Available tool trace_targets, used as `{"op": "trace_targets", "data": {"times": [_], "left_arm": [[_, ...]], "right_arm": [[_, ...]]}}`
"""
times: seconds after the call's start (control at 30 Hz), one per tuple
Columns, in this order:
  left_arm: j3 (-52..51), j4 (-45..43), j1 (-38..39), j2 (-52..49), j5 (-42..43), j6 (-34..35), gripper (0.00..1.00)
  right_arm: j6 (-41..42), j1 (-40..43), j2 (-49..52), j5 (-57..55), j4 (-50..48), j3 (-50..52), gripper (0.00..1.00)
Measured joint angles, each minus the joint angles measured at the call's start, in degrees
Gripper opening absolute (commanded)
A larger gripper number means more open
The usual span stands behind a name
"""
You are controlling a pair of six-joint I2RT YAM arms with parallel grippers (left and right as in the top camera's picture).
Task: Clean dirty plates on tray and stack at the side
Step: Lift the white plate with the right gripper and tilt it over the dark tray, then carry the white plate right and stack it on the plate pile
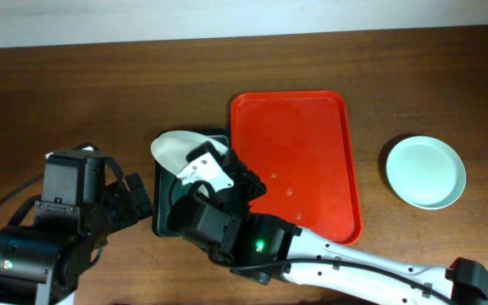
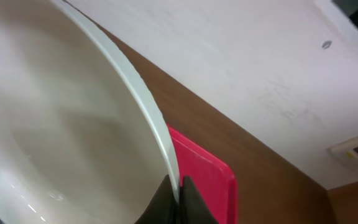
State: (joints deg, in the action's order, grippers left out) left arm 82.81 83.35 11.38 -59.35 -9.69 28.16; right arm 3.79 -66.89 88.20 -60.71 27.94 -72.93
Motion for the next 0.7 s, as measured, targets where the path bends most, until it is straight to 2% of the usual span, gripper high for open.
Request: {"op": "trace_targets", "data": {"times": [0.7], "left_arm": [[0.0,0.0,0.0,0.0,0.0,0.0,0.99]], "right_arm": [[-1.0,-0.1,0.0,-1.4,0.0,0.0,0.04]]}}
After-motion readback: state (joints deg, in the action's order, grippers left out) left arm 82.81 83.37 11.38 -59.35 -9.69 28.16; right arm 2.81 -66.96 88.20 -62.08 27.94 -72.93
